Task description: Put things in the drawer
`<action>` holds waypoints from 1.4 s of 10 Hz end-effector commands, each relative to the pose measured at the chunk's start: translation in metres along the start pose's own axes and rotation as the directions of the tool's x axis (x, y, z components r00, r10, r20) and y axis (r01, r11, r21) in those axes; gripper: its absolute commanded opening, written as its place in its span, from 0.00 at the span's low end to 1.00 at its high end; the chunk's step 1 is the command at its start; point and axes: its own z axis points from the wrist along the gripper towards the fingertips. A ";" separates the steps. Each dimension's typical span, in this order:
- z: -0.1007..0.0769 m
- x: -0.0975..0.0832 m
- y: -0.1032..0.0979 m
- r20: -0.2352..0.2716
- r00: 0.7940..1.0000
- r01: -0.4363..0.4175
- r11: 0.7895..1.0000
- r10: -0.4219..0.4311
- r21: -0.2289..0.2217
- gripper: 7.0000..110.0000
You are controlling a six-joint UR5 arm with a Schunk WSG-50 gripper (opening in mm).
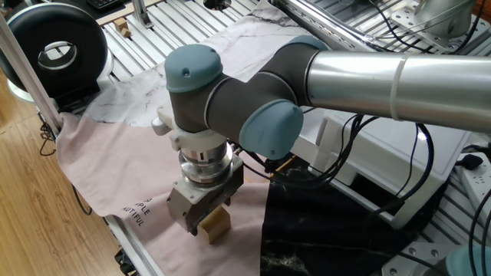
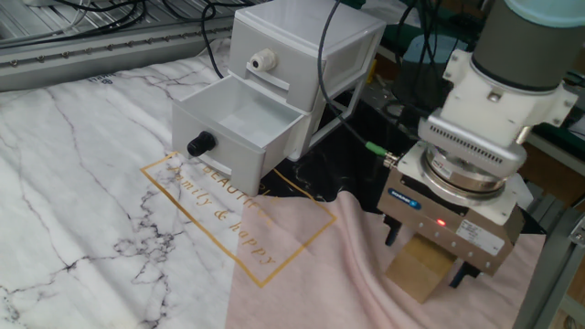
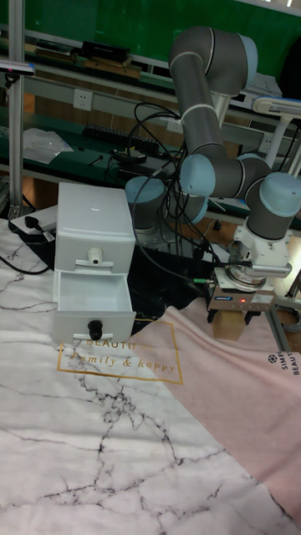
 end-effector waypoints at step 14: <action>0.005 -0.027 -0.032 0.015 0.999 -0.031 0.994 0.029 0.108 0.00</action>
